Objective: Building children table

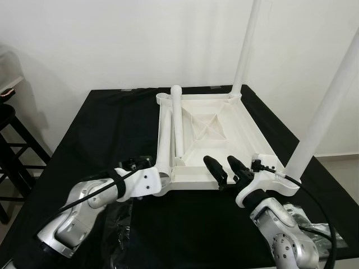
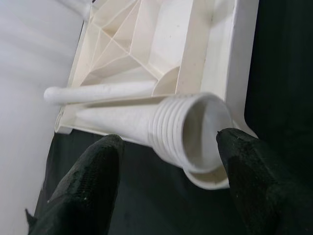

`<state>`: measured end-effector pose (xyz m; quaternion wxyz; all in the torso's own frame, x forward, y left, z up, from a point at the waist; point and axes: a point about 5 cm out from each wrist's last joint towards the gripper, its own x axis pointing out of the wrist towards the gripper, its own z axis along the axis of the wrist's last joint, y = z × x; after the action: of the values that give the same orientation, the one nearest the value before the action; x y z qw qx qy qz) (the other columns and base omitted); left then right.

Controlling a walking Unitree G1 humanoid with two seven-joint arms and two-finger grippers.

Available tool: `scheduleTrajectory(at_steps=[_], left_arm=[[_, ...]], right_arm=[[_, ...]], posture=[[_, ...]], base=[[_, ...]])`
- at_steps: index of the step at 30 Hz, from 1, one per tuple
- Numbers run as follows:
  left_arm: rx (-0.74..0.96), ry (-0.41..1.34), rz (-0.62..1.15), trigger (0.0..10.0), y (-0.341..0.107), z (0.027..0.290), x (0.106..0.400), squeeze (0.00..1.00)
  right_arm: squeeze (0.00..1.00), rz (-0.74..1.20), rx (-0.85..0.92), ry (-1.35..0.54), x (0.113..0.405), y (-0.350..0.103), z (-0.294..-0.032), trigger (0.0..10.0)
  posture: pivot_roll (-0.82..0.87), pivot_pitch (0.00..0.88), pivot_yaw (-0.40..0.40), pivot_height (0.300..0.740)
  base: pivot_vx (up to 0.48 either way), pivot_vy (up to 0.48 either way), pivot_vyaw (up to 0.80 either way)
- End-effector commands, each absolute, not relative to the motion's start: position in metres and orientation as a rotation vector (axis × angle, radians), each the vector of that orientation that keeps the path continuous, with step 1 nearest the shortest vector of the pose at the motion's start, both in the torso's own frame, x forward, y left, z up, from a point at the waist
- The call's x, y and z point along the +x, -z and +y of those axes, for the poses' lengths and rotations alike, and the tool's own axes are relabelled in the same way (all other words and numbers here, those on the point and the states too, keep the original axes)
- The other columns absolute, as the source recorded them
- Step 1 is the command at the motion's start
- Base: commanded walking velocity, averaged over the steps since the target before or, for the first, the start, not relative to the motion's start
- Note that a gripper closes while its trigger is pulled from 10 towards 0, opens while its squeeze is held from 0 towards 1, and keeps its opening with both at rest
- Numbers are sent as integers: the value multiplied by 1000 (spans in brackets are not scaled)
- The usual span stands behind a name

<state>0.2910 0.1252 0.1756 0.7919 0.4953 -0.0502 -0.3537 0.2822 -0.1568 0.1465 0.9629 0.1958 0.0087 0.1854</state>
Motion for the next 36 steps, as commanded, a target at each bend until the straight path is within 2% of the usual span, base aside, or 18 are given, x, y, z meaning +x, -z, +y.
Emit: scheduleTrajectory(at_steps=[1,12,20,28,36], left_arm=[[1066,773,-98,10000,-171,123,293,0],[1124,726,-92,10000,-167,123,309,0],[1117,734,-103,10000,-161,107,316,0],[1137,705,-123,10000,-163,102,323,0],[1146,571,-90,10000,-159,96,341,0]], right_arm=[[0,24,408,-382,279,-146,-156,10000],[0,28,411,-386,278,-145,-155,10000],[0,27,416,-387,275,-145,-152,10000],[0,25,423,-388,273,-146,-151,10000],[0,22,430,-387,271,-147,-149,10000]], posture=[[-17,0,9,740],[-22,0,15,740],[-33,0,27,740],[-34,0,34,740],[-39,0,39,740]], base=[[0,0,0],[0,0,0],[0,0,0],[0,0,0],[0,0,0]])
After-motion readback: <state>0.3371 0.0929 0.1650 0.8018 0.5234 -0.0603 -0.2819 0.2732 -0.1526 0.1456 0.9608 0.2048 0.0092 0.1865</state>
